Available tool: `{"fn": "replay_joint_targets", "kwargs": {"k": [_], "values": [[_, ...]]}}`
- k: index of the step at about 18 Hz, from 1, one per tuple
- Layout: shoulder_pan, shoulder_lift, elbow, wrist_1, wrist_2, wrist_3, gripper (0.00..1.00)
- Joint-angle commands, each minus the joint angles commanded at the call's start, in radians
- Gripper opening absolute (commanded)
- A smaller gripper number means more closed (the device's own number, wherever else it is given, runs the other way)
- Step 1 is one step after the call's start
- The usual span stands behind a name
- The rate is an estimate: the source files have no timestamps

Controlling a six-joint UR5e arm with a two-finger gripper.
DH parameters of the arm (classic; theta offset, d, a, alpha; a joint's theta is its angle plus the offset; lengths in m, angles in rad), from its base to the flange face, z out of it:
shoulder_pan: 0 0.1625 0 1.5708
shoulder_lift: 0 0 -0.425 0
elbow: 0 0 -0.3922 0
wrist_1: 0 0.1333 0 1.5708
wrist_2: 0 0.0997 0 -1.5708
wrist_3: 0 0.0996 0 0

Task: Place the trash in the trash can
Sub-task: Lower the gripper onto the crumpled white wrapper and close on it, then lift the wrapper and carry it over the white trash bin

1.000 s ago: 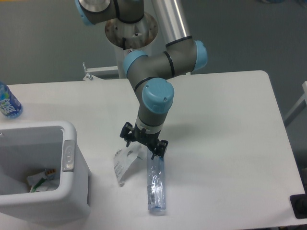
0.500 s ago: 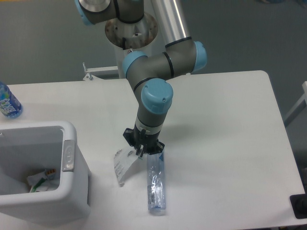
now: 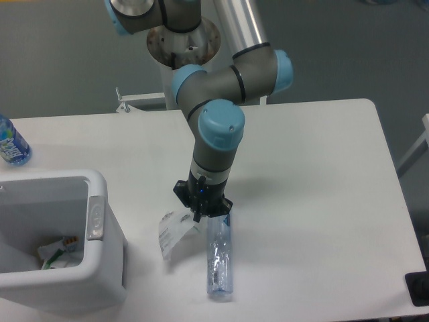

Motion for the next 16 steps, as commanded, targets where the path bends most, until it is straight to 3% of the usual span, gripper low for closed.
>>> {"fn": "replay_joint_targets", "kwargs": {"k": [4,8,12,16], "values": [[0.063,0.063,0.045,-0.006,-0.127,-0.009,0.00],[0.118,0.080,0.150,-0.005,-0.275,-0.197,0.00],[0.098,0.087,0.235,0.003,-0.302,-0.392,0.00],[0.051,0.115,0.236,0.005,-0.332,-0.478,0.00]]}}
